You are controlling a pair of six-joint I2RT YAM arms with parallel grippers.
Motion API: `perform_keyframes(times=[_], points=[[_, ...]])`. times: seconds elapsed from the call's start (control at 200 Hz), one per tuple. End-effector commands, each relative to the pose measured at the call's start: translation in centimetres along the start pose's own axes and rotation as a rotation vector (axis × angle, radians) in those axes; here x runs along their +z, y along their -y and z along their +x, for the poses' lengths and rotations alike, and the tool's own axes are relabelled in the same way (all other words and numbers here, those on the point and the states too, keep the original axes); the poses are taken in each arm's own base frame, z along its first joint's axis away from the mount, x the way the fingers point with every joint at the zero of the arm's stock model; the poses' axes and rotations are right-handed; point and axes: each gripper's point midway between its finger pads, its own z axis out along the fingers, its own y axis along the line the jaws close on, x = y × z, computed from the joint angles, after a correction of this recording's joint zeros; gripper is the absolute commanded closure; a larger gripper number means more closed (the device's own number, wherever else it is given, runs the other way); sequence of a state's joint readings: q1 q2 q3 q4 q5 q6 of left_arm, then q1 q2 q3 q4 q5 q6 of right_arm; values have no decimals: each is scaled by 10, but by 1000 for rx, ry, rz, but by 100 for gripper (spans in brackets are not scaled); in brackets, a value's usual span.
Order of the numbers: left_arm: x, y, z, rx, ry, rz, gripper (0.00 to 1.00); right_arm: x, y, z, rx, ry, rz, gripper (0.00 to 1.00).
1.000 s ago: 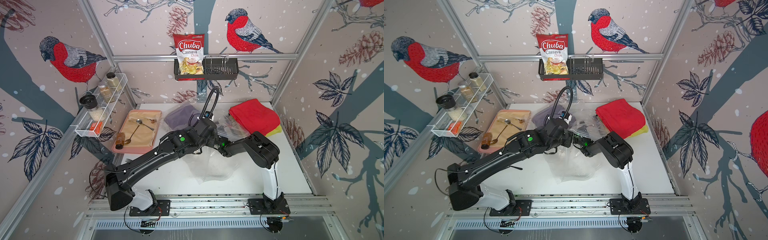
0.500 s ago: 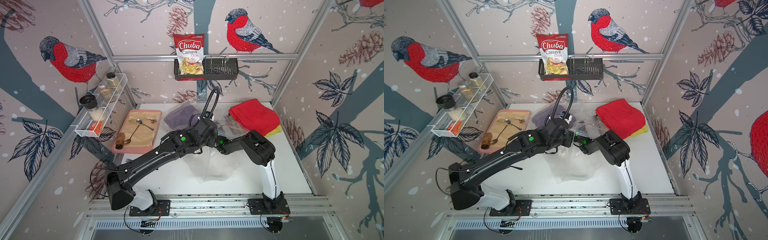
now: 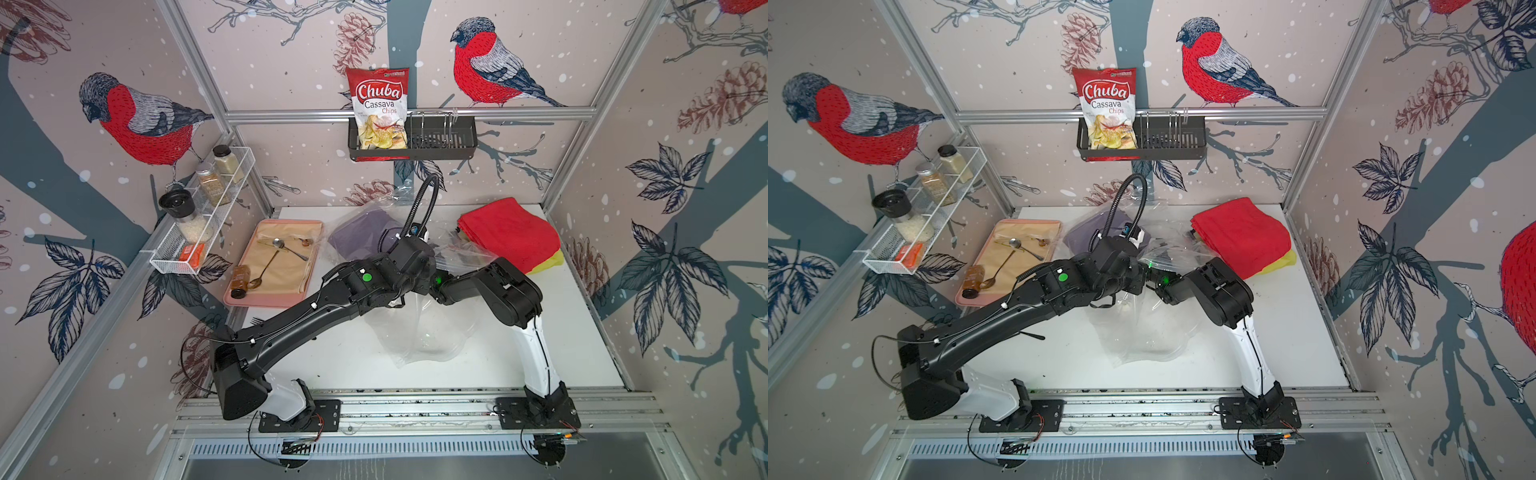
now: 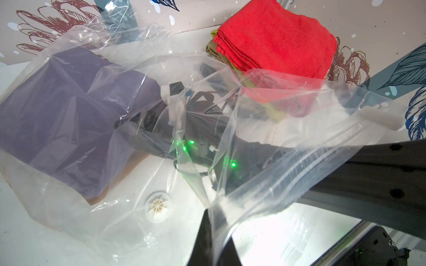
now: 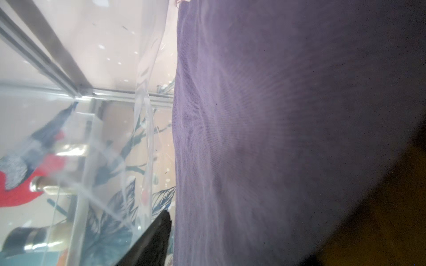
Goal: Take the trousers out of the vacuum bag
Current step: Take out the trousers from the vacuum bag.
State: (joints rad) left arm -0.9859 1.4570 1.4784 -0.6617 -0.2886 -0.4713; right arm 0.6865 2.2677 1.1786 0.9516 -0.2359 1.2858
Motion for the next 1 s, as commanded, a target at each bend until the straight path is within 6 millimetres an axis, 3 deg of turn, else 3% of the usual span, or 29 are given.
perform_keyframes(times=[0.0,0.165,0.38,0.685,0.995], points=[[-1,-1,-2,-7,6,-1,100,4,1,-1,7,-8,6,46],[-1,0,-3,-8,8,1,100,1,-8,-10,-9,-4,-22,72],[1,1,-8,-5,22,3,100,-19,-42,-7,-82,-21,-124,100],[11,3,-10,-22,24,32,100,-74,-88,15,-198,-19,-231,100],[6,2,-12,-33,43,45,100,-135,-96,26,-275,5,-204,100]])
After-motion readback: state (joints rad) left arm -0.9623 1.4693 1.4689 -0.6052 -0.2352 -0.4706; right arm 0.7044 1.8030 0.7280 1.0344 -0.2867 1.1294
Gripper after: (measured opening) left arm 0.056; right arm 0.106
